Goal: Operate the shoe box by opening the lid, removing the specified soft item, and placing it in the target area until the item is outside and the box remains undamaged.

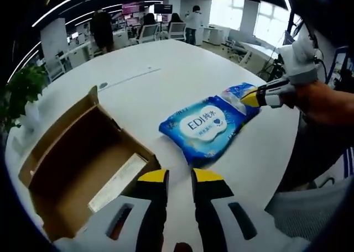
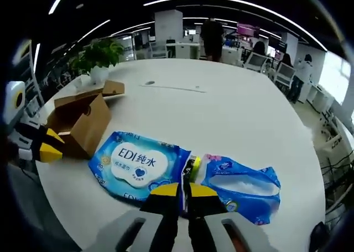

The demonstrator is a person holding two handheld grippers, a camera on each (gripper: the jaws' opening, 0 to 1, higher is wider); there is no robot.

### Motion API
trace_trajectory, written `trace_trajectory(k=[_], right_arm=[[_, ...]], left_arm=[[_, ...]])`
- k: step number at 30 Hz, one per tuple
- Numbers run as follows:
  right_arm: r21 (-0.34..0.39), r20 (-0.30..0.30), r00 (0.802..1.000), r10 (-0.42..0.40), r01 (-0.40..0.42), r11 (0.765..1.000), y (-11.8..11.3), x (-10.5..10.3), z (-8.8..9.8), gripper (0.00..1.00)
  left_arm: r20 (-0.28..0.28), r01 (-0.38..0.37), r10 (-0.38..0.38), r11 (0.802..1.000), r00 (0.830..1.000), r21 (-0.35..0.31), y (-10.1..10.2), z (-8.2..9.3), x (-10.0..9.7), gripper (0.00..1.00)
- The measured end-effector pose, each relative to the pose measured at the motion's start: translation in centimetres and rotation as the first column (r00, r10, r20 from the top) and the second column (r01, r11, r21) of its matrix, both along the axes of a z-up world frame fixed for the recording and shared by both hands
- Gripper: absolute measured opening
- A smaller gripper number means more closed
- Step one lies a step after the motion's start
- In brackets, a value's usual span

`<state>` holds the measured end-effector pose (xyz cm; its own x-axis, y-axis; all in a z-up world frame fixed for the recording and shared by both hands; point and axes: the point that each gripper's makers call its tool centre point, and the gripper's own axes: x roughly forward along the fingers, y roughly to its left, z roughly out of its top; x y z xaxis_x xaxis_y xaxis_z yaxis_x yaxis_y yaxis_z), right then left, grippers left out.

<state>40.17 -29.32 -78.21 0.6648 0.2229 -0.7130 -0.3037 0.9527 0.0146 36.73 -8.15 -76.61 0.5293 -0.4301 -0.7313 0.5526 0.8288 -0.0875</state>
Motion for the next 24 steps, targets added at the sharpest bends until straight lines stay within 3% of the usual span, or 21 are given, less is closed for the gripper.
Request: trace_trajectory(k=[11, 24], right_arm=[[0.046, 0.027, 0.999, 0.029, -0.03, 0.998, 2.6, -2.2, 1.6, 0.03], [0.087, 0.045, 0.997, 0.065, -0.069, 0.994, 6.5, -4.0, 2.9, 0.07]], left_arm=[[0.048, -0.027, 0.03, 0.998, 0.998, -0.065, 3.2, 1.9, -1.4, 0.18], [0.078, -0.024, 0.03, 0.997, 0.996, -0.08, 7.2, 2.7, -3.0, 0.22]])
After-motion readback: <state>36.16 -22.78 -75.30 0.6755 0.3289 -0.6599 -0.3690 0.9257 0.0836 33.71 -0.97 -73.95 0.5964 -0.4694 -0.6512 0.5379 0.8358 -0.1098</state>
